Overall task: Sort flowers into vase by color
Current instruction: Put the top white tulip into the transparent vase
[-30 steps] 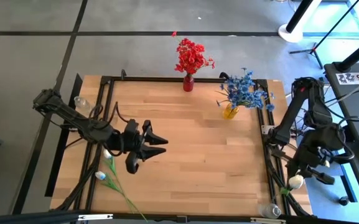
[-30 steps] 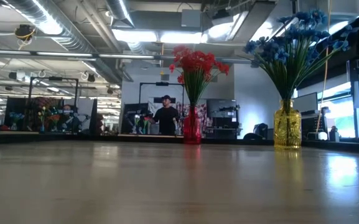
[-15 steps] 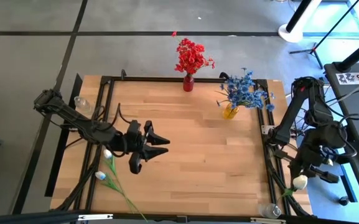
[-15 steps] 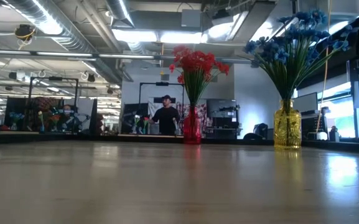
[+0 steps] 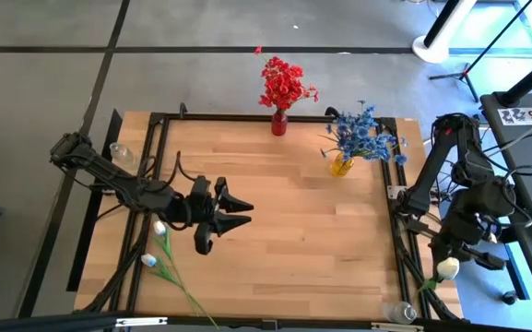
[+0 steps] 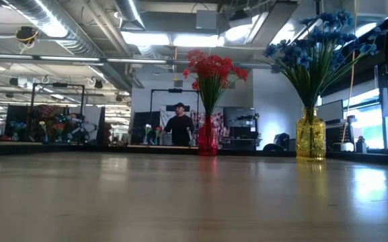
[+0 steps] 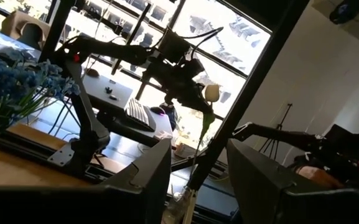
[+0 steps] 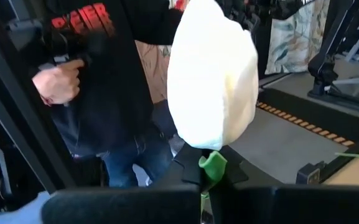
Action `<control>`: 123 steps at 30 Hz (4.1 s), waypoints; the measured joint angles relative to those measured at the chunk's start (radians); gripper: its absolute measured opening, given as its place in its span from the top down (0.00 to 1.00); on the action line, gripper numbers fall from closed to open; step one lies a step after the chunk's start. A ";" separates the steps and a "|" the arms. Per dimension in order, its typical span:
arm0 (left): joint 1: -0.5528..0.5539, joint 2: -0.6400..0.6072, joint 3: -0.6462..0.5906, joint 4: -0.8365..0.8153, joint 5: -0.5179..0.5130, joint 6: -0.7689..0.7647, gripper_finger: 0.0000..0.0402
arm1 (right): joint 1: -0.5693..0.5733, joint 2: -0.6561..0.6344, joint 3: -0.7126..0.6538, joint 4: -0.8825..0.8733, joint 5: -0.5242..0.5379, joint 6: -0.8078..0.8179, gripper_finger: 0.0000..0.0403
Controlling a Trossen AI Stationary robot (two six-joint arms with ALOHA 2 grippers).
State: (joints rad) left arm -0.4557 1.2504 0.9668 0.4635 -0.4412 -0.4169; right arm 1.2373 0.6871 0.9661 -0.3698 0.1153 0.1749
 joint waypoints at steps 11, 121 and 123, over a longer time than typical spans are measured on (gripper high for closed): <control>0.000 0.000 0.000 -0.032 -0.013 -0.022 0.62 | 0.000 0.012 0.000 -0.080 -0.026 0.012 0.98; 0.020 0.026 -0.030 -0.694 -0.574 -1.039 0.98 | -0.001 0.157 0.518 -0.939 0.779 0.551 0.46; 0.043 0.054 0.019 -0.463 -0.571 -0.707 0.98 | -0.001 0.164 0.518 -0.926 0.844 0.561 0.46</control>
State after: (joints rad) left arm -0.4131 1.3040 0.9857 0.0006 -1.0126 -1.1243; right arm 1.2366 0.8510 1.4845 -1.2961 0.9597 0.7358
